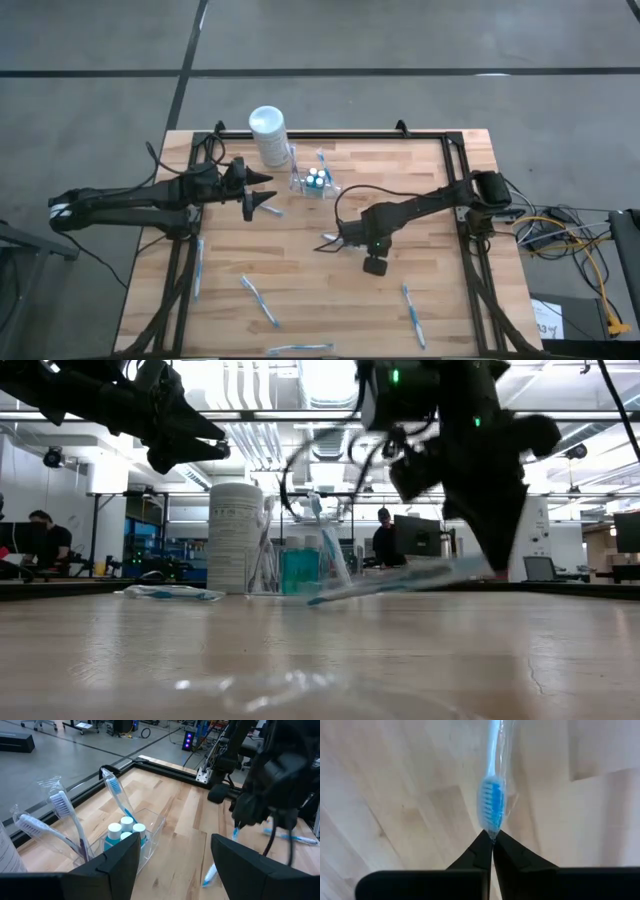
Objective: Pick & Place toothbrushing station
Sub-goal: Put the blue toothbrush into the right of the transparent organizer
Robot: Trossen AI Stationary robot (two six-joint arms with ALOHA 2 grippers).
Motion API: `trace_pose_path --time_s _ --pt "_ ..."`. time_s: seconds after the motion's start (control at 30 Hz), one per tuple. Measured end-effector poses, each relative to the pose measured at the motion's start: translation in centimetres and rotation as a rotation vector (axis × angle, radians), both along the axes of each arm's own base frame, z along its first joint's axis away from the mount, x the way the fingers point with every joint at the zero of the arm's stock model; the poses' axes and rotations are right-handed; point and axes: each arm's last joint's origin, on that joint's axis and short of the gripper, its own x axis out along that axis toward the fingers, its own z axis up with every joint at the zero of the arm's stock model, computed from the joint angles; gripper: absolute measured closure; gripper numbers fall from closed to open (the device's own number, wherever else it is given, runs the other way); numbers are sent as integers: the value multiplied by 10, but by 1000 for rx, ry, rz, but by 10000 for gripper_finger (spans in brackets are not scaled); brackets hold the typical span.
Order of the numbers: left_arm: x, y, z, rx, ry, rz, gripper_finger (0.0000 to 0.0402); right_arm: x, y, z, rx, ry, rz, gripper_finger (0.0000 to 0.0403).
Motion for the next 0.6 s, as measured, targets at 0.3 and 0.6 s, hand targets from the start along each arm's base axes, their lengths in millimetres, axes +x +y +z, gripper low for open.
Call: trace_pose_path --time_s 0.3,0.6 --pt "0 0 0 0 0 0 155 -13 -6 68 -83 -239 -78 394" --pt "0 0 0 0 0 0 155 -50 -14 128 -73 -452 -172 394"
